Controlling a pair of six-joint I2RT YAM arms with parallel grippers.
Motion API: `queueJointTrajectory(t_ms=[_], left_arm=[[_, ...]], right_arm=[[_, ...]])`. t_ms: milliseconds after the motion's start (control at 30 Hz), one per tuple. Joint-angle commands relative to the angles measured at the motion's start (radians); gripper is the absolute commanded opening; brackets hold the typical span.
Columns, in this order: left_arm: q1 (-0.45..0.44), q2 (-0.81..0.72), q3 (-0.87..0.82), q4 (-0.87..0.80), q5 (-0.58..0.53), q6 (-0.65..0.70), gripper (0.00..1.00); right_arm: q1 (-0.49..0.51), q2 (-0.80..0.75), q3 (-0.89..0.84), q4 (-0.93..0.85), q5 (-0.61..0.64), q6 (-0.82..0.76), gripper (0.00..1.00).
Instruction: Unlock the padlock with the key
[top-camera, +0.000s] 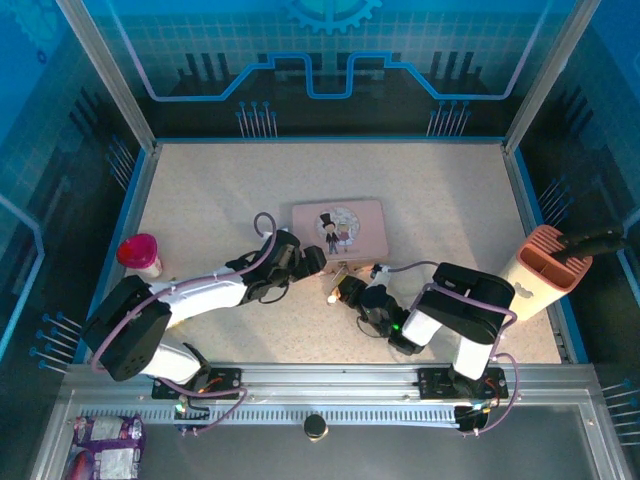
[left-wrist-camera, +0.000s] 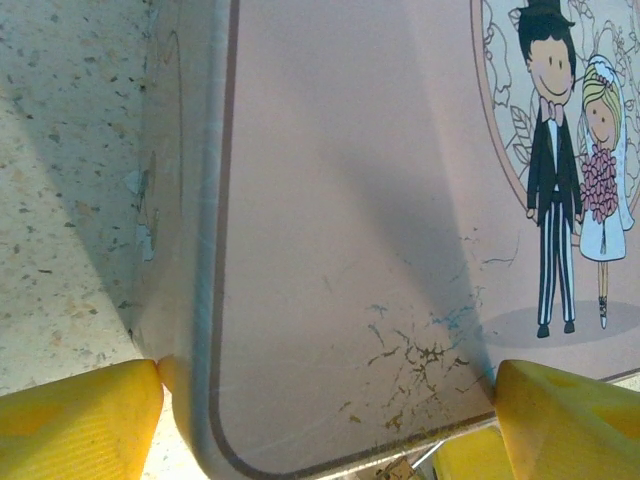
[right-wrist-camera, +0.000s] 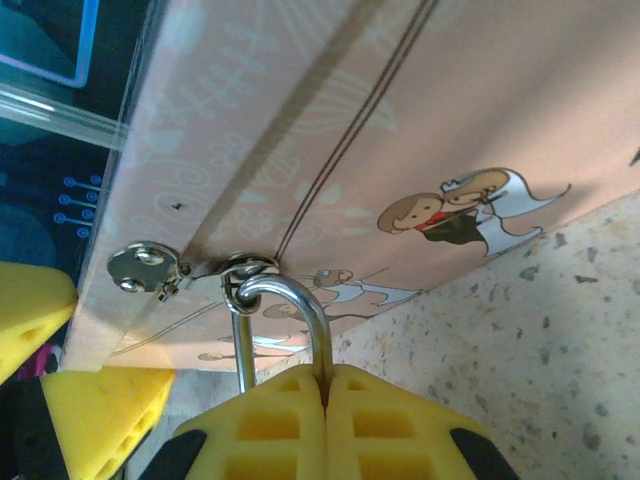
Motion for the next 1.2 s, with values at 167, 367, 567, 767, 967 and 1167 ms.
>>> queueJointTrajectory(t_ms=[167,367,567,767,967,1167], left_arm=[[-0.02,0.042,0.024,-0.056,0.009,-0.007,0.85],[-0.021,0.053,0.035,-0.069,-0.014,-0.018,0.85],[-0.02,0.062,0.039,-0.077,-0.025,-0.03,0.85],[-0.021,0.07,0.041,-0.076,-0.028,-0.033,0.85],[-0.021,0.086,0.058,-0.07,-0.024,-0.044,0.85],[-0.021,0.111,0.086,-0.069,-0.012,-0.053,0.85]], right_arm=[[-0.013,0.016,0.026,0.08,0.145,0.069,0.0],[-0.025,0.027,0.036,0.086,0.165,0.105,0.0],[-0.027,0.047,0.044,0.134,0.184,0.115,0.0],[-0.032,0.025,0.031,0.091,0.222,0.176,0.0],[-0.035,0.099,0.032,0.209,0.248,0.212,0.0],[-0.045,0.092,0.04,0.201,0.264,0.224,0.0]])
